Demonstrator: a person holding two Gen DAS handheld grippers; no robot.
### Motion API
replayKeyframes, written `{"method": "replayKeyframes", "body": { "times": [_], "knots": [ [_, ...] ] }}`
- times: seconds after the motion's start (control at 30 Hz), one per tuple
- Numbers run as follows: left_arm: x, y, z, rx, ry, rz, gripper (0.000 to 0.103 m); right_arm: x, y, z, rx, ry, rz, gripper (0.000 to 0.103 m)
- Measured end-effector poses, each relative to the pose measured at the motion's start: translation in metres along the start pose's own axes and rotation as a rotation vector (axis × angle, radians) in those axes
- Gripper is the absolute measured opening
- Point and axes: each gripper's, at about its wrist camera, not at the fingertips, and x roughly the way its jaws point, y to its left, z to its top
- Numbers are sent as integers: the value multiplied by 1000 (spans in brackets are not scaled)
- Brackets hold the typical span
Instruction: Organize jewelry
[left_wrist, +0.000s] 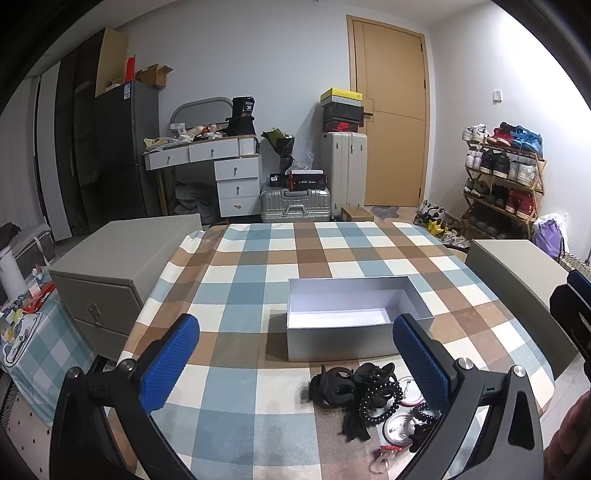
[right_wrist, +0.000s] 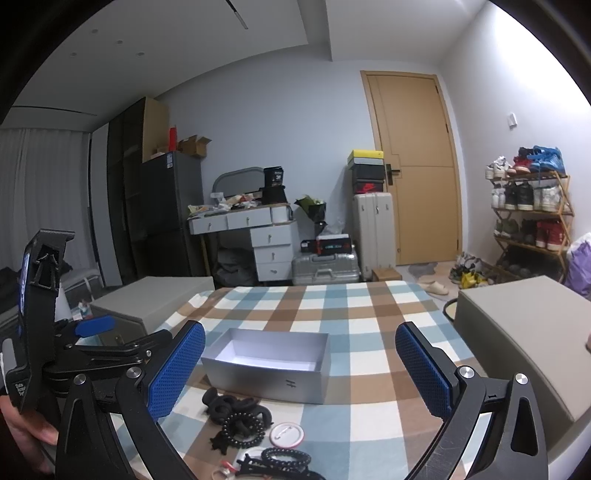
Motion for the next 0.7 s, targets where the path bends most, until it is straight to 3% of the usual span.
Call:
{"method": "replayKeyframes", "body": {
  "times": [0.7],
  "knots": [
    [3,-4,-6,5,21,-10,102,3,-4,-2,9,28,-1,103]
  ]
}}
